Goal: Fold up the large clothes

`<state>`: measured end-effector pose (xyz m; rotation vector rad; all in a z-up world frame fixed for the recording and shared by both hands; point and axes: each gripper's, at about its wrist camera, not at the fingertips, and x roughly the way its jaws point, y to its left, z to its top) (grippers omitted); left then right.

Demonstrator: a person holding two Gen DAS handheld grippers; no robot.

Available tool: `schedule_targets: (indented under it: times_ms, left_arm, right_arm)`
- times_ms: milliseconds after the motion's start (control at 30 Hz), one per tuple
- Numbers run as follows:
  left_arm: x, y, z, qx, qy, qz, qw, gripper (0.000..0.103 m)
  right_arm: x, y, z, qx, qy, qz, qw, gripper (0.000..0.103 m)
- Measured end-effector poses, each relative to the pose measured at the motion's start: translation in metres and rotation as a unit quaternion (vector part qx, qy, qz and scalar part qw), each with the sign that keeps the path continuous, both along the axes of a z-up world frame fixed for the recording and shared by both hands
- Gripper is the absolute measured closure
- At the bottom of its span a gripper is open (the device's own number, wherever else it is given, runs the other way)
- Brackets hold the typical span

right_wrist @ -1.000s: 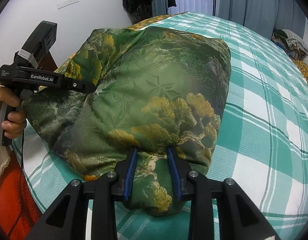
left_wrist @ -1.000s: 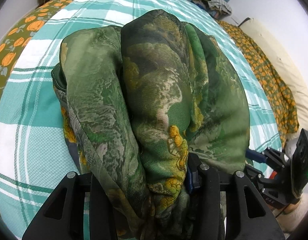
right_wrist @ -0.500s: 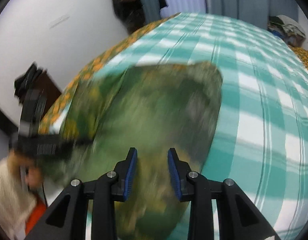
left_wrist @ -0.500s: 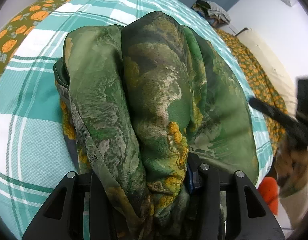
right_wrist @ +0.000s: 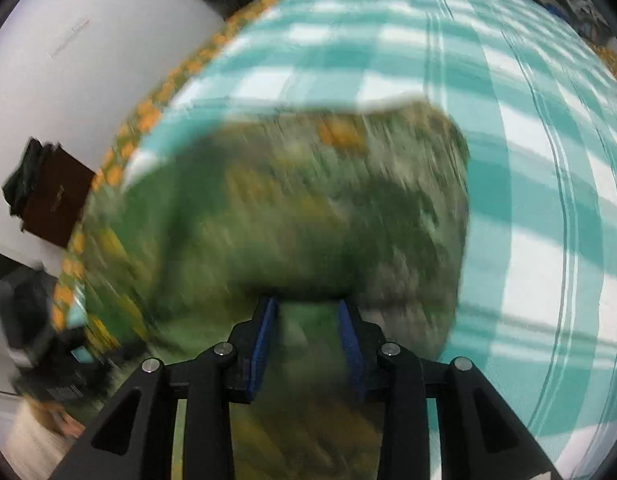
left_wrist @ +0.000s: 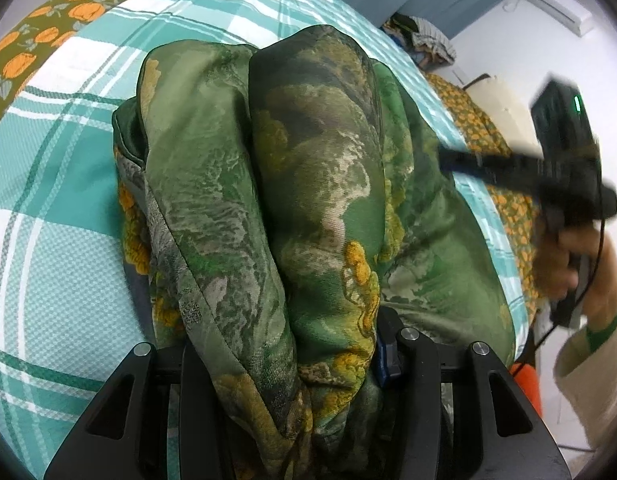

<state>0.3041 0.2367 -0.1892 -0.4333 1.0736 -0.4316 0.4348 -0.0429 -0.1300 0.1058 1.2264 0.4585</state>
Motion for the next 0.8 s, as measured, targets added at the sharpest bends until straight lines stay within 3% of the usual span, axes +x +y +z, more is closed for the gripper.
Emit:
schedule_targets:
  times_ms: [133, 300, 433, 567, 800]
  left_arm:
    - [-0.002, 0.006, 0.0, -0.004, 0.001, 0.001, 1.0, 0.056]
    - [0.001, 0.015, -0.004, -0.01, 0.013, 0.012, 0.9998, 0.056]
    - [-0.002, 0.016, -0.003, -0.01, 0.009, 0.006, 0.9999, 0.056]
    - [-0.005, 0.018, -0.001, -0.005, 0.007, 0.006, 0.9999, 0.056]
    - [-0.004, 0.008, 0.002, -0.002, 0.008, 0.006, 0.9999, 0.056]
  right_arm:
    - [0.032, 0.035, -0.01, 0.046, 0.014, 0.001, 0.999, 0.068]
    - [0.053, 0.066, -0.059, -0.013, 0.033, 0.0, 0.999, 0.07]
    - [0.045, 0.064, -0.051, -0.006, 0.024, -0.001, 1.0, 0.07]
    - [-0.001, 0.041, -0.032, 0.01, 0.007, 0.032, 0.999, 0.07]
    - [-0.136, -0.024, 0.001, 0.022, -0.045, 0.055, 0.997, 0.07]
